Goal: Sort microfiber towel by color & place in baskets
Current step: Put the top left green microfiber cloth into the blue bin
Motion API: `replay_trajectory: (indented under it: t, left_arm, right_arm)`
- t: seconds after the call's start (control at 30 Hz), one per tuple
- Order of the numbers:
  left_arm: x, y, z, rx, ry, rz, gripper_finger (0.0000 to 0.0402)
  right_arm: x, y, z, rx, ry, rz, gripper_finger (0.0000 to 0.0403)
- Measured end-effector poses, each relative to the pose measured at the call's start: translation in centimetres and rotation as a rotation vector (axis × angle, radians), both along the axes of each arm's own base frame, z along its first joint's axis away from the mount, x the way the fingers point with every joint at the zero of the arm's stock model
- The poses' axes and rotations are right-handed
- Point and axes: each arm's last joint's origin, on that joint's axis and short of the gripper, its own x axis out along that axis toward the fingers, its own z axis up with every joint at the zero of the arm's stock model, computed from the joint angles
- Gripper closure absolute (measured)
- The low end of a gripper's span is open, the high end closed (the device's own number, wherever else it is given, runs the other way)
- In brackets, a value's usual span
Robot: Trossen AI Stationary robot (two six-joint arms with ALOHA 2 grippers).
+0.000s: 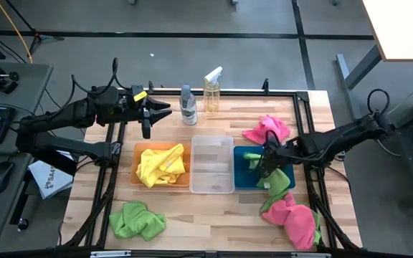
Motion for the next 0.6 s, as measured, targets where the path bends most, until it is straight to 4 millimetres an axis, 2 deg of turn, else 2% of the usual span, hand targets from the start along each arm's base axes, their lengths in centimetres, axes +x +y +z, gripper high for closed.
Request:
replay_trajectory:
  t: [0.17, 0.3, 0.4, 0.47, 0.53, 0.6]
  left_arm:
    - [0.0, 0.0, 0.0, -0.005, -0.001, 0.002, 0.0293]
    - [0.0, 0.0, 0.0, -0.006, 0.001, 0.002, 0.0293]
    - [0.0, 0.0, -0.1, -0.008, 0.012, 0.002, 0.0293]
    - [-0.1, 0.0, -0.3, -0.013, 0.026, 0.002, 0.0293]
    - [-0.1, 0.0, -0.4, -0.021, 0.04, 0.004, 0.0293]
    - [-0.1, 0.0, -0.5, -0.035, 0.048, 0.008, 0.0293]
  right_arm:
    - [0.7, -1.1, 3.3, -0.062, -0.053, 0.035, 0.018]
    - [1.3, -2.7, 5.7, -0.166, -0.128, -0.008, 0.0151]
    - [1.2, -3.4, 6.4, -0.118, -0.112, 0.011, 0.015]
    - [1.0, -3.0, 6.3, -0.022, -0.086, 0.103, 0.0157]
    - [0.9, -2.0, 6.2, 0.075, -0.074, 0.205, 0.0182]
    - [0.8, -0.8, 6.1, 0.139, -0.053, 0.267, 0.0228]
